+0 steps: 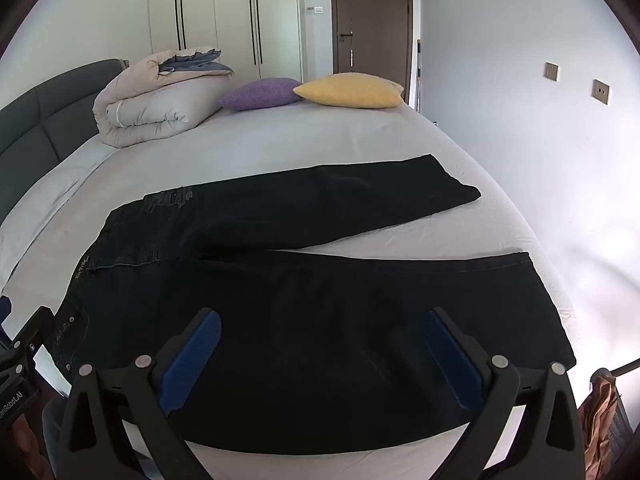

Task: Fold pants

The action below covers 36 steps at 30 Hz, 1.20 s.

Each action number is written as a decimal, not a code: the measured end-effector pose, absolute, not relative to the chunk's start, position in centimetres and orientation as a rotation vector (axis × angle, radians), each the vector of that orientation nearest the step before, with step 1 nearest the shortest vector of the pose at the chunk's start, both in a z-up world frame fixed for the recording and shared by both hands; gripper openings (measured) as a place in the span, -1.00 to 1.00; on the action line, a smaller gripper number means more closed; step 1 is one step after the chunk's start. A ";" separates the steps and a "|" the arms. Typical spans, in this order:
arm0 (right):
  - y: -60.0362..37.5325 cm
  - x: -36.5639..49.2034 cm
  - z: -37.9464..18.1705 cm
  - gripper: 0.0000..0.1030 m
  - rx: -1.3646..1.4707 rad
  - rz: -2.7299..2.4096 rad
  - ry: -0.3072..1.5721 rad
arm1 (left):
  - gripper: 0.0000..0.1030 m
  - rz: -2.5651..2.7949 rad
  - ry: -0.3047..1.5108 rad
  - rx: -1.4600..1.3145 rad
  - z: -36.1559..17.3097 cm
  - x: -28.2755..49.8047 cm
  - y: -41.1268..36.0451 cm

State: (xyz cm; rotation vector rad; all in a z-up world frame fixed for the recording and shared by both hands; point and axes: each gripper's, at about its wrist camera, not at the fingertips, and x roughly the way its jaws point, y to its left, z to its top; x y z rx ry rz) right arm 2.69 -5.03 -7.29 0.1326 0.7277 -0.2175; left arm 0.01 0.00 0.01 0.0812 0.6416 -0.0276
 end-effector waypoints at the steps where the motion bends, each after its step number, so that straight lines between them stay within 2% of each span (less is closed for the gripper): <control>1: -5.0 2.7 -7.3 1.00 0.137 -0.215 0.727 | 1.00 -0.026 0.638 0.083 0.0 0.0 0.0; 36: -4.4 2.8 -7.7 1.00 0.118 -0.209 0.733 | 1.00 -0.025 0.640 0.083 -0.3 -0.5 0.4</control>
